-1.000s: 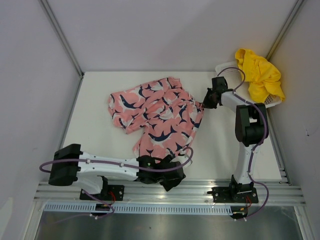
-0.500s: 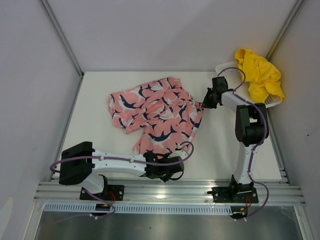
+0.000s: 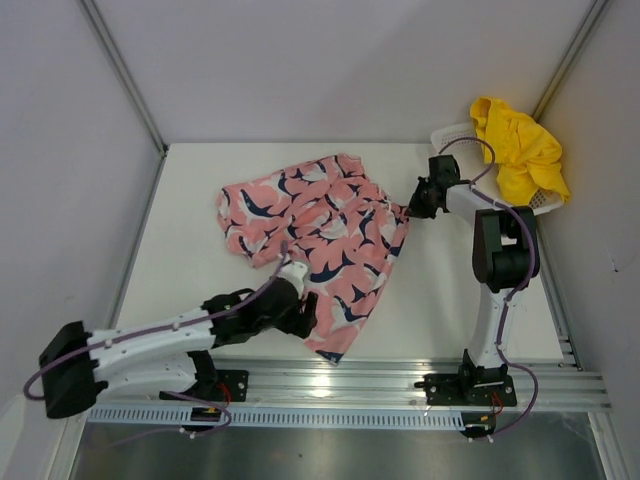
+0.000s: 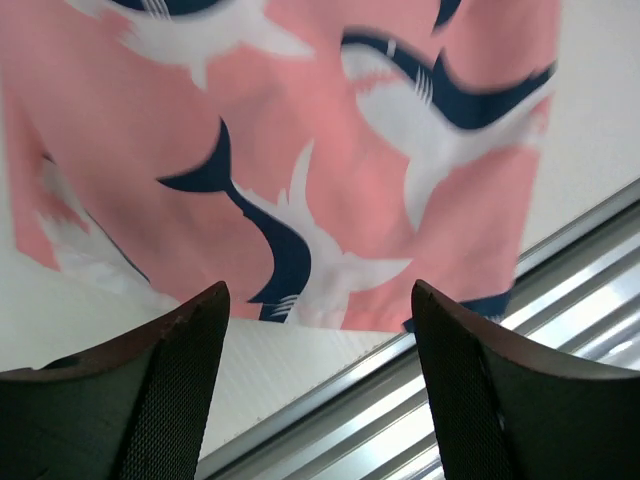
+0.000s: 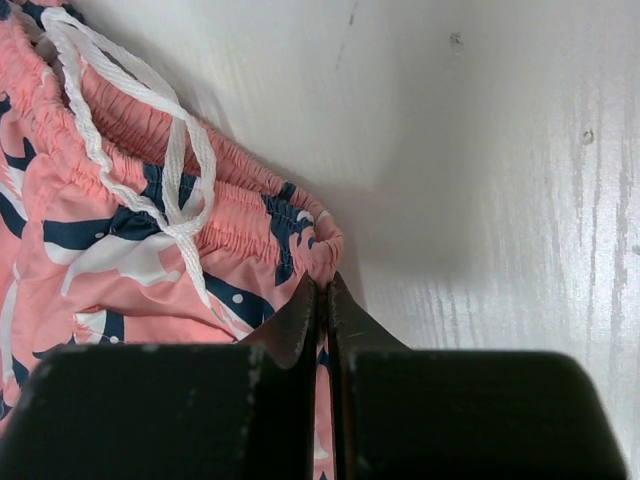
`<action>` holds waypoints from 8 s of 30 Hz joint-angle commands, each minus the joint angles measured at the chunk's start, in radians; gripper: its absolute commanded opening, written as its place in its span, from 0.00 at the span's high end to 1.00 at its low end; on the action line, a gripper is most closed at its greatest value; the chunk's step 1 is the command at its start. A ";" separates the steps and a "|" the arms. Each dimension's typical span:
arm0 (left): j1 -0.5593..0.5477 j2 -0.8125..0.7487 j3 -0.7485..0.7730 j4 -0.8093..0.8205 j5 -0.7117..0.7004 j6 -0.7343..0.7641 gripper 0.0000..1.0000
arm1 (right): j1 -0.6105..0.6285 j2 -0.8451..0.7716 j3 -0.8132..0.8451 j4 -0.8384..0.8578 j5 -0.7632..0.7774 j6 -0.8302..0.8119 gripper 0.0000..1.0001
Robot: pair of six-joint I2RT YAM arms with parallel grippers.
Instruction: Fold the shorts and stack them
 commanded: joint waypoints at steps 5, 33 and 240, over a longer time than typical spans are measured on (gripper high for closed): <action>0.206 -0.461 -0.172 0.177 0.060 -0.135 0.21 | -0.017 -0.011 -0.014 0.046 -0.033 0.014 1.00; 0.682 -0.319 -0.384 0.363 0.380 -0.187 0.18 | -0.018 0.001 -0.033 0.086 -0.072 0.029 1.00; -0.283 0.478 0.305 0.002 -0.130 0.005 0.38 | 0.017 -0.002 0.151 -0.372 0.284 0.025 1.00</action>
